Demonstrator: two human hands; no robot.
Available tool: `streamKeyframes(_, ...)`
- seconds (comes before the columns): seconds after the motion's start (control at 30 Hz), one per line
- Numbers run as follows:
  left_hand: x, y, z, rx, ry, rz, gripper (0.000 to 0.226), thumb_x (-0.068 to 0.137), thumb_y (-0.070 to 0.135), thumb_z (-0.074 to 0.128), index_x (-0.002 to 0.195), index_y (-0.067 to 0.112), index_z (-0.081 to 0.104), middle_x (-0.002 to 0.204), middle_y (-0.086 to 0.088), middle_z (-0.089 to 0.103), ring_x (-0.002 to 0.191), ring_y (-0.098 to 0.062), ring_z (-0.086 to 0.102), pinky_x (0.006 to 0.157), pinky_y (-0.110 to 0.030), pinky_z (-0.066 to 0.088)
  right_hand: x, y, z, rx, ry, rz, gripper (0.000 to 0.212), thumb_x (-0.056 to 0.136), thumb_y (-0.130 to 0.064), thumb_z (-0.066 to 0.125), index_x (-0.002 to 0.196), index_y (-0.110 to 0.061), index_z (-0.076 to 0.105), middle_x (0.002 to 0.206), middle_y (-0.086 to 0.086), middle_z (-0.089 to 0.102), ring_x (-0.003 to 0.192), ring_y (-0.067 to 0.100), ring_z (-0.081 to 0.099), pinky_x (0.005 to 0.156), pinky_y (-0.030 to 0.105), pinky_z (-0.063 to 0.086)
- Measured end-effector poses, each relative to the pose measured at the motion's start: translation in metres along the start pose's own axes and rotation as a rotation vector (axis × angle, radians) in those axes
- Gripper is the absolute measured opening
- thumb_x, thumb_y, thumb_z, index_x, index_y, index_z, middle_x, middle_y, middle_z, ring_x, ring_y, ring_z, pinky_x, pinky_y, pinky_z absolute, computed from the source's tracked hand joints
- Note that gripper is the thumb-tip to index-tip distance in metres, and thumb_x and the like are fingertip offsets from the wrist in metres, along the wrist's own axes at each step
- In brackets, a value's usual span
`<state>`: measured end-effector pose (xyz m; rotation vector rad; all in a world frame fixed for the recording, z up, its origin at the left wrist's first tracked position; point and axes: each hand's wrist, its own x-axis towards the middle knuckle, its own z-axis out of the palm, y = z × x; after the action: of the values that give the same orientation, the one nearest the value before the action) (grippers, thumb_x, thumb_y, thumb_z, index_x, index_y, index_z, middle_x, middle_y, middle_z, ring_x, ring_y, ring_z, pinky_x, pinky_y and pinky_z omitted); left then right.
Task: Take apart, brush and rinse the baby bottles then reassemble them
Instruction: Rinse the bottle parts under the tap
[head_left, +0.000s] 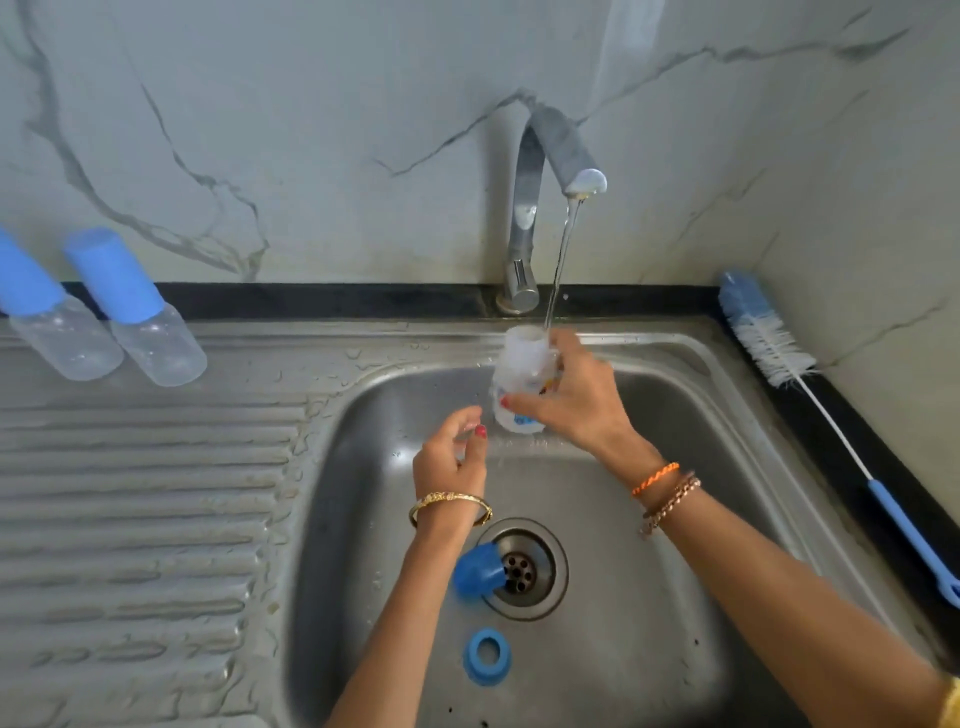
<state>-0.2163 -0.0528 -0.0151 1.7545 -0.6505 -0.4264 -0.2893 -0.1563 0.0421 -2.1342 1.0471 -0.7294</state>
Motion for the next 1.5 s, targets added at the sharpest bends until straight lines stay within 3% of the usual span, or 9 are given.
streamKeyframes(0.23,0.001,-0.007,0.004,0.085,0.087,-0.075,0.019,0.090,0.014,0.055,0.104,0.019,0.067,0.101,-0.001,0.069,0.096,-0.044,0.055,0.087,-0.047,0.048,0.011,-0.006,-0.011,-0.072,0.010,-0.029,0.070,0.072,-0.027,0.077,0.128,-0.012,0.038,0.113,0.006,0.055,0.099,0.023,0.057,0.083,0.033,0.051)
streamKeyframes(0.43,0.003,-0.011,0.003,0.153,0.064,-0.020,0.018,0.089,0.015,0.057,0.100,0.022,0.068,0.095,-0.006,0.068,0.089,-0.049,0.054,0.074,-0.044,0.048,0.008,0.004,-0.013,-0.090,0.029,-0.016,0.074,0.069,-0.028,0.079,0.128,-0.012,0.038,0.119,0.010,0.056,0.102,0.027,0.058,0.082,0.040,0.053)
streamKeyframes(0.67,0.004,-0.013,0.002,0.198,0.040,0.060,0.022,0.088,0.009,0.057,0.106,0.016,0.067,0.109,0.000,0.065,0.096,-0.026,0.057,0.087,-0.039,0.048,0.005,0.009,-0.005,-0.053,0.071,-0.129,0.069,0.072,-0.026,0.077,0.126,-0.011,0.037,0.116,0.007,0.054,0.097,0.026,0.059,0.076,0.039,0.055)
streamKeyframes(0.83,0.006,-0.011,-0.002,0.211,0.049,0.028,0.023,0.089,0.009,0.057,0.108,0.016,0.066,0.109,0.002,0.064,0.085,-0.012,0.050,0.073,-0.016,0.036,0.002,0.018,0.001,-0.073,0.000,-0.129,0.069,0.073,-0.026,0.076,0.130,-0.013,0.040,0.119,0.010,0.056,0.096,0.026,0.060,0.078,0.038,0.055)
streamKeyframes(1.03,0.006,-0.011,-0.004,0.215,0.054,0.006,0.024,0.089,0.011,0.056,0.111,0.017,0.065,0.108,0.000,0.065,0.080,-0.009,0.049,0.062,-0.010,0.033,-0.005,0.023,0.008,-0.067,-0.023,-0.099,0.065,0.071,-0.026,0.077,0.125,-0.013,0.044,0.106,-0.001,0.055,0.091,0.020,0.058,0.077,0.034,0.053)
streamKeyframes(1.17,0.005,-0.009,-0.003,0.181,0.039,-0.001,0.026,0.088,0.024,0.054,0.111,0.016,0.066,0.097,0.002,0.067,0.072,-0.006,0.051,0.065,-0.015,0.038,-0.017,0.024,0.007,0.535,-0.290,0.392,0.042,0.076,-0.023,0.073,0.114,-0.014,0.056,0.100,0.003,0.066,0.086,0.018,0.067,0.069,0.034,0.058)
streamKeyframes(1.27,0.004,-0.003,-0.003,0.063,0.059,0.007,0.040,0.077,0.033,0.043,0.104,0.017,0.067,0.077,0.020,0.059,0.066,0.008,0.056,0.062,-0.002,0.039,-0.028,0.028,0.005,1.103,-0.418,0.832,0.027,0.079,-0.031,0.063,0.101,-0.016,0.062,0.095,0.013,0.062,0.076,0.026,0.066,0.053,0.030,0.058)
streamKeyframes(1.37,0.002,-0.002,-0.004,0.068,0.066,0.018,0.027,0.088,0.026,0.046,0.104,0.017,0.067,0.081,0.018,0.061,0.069,0.005,0.056,0.065,0.002,0.038,-0.031,0.033,0.005,1.398,-0.461,1.012,0.059,0.062,-0.033,0.073,0.110,-0.003,0.056,0.092,0.021,0.060,0.067,0.032,0.068,0.047,0.029,0.057)
streamKeyframes(1.5,0.005,-0.005,-0.006,0.109,0.096,0.030,0.023,0.094,0.007,0.049,0.108,0.009,0.066,0.100,0.007,0.062,0.090,-0.007,0.056,0.070,0.005,0.035,-0.026,0.038,-0.006,1.764,-0.565,1.025,0.097,0.024,-0.007,0.095,0.110,0.007,0.053,0.093,0.026,0.059,0.064,0.034,0.069,0.042,0.030,0.055)
